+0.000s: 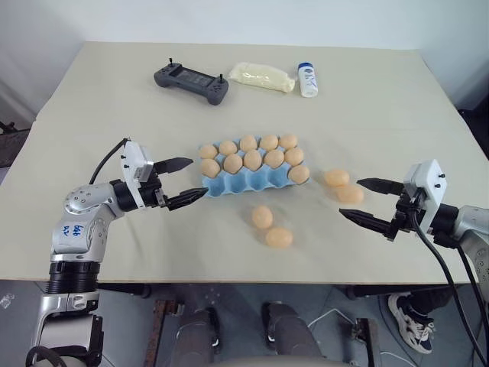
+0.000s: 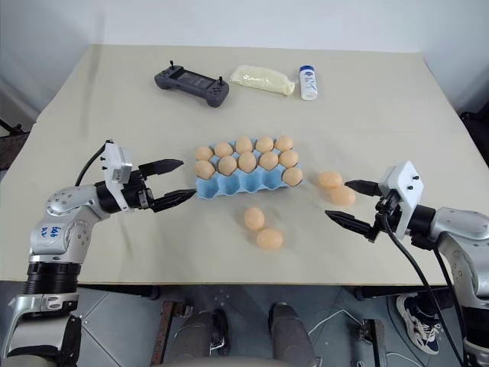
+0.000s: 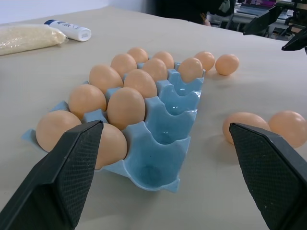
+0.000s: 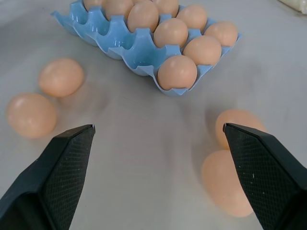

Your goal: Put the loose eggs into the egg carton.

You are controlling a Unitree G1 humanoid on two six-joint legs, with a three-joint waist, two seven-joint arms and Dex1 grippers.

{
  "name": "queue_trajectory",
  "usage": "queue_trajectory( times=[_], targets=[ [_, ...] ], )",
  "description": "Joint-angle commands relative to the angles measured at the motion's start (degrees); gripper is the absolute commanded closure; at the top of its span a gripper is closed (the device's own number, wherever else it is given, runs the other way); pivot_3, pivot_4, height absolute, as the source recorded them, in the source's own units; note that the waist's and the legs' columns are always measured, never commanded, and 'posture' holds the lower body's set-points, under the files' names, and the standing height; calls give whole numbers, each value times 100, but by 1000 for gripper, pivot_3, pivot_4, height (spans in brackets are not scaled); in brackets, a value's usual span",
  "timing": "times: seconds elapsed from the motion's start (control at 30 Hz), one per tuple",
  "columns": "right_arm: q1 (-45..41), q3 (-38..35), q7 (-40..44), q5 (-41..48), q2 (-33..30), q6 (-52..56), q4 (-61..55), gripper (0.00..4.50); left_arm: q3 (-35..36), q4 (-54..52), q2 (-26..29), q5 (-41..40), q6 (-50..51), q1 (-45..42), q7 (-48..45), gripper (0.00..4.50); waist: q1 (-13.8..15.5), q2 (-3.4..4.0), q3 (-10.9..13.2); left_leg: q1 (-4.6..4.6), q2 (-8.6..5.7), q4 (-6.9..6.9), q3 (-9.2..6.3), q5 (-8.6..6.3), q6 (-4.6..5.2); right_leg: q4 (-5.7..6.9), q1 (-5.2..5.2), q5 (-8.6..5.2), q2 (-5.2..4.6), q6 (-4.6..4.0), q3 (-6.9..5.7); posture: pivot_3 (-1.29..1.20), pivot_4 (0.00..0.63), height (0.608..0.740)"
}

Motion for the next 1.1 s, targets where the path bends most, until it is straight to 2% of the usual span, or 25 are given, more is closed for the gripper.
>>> queue_trajectory(
  times=[0.03, 0.37, 0.6, 0.73, 0.9, 1.1],
  targets=[
    [-109, -19, -45, 50, 31, -38, -92, 0, 53, -88, -14, -33, -118, -71, 31, 11, 1, 0, 0, 0, 0, 0, 0, 0, 0, 0, 0, 0, 0, 0, 0, 0, 150, 740],
    [-187, -34, -154, 37, 71, -68, -44, 0, -42, -28, -3, 139, -7, -226, 341, 11, 2, 0, 0, 0, 0, 1, 0, -1, 2, 0, 0, 0, 0, 0, 0, 0, 150, 740],
    [-146, -55, -443, 174, 237, 142, -484, 0, -184, 73, -58, 105, -168, -365, 147, 11, 6, 0, 0, 0, -1, 7, -1, -1, 1, 5, 1, 0, 2, 1, -1, 0, 150, 740],
    [434, -433, -678, 347, 235, 418, -1040, 0, -193, 254, -103, -57, -300, -371, -331, 11, 21, 0, 0, -3, 0, 4, -1, -3, 1, 1, 0, 0, 2, 1, -2, 0, 150, 740],
    [1521, -1308, -911, 603, 216, 787, -1797, 0, -322, 677, -122, -32, -695, -422, -1094, 11, 102, 0, -1, -6, -1, 6, -4, -9, 6, -9, 3, 0, 3, 1, -6, 0, 150, 740],
    [2229, -1978, -1110, 876, 285, 1090, -2308, 0, -367, 986, -234, -56, -841, -568, -1476, 11, 127, -7, -5, -2, -10, 9, -5, -22, 43, -8, 12, 7, -1, 5, -6, 0, 150, 740]
  ],
)
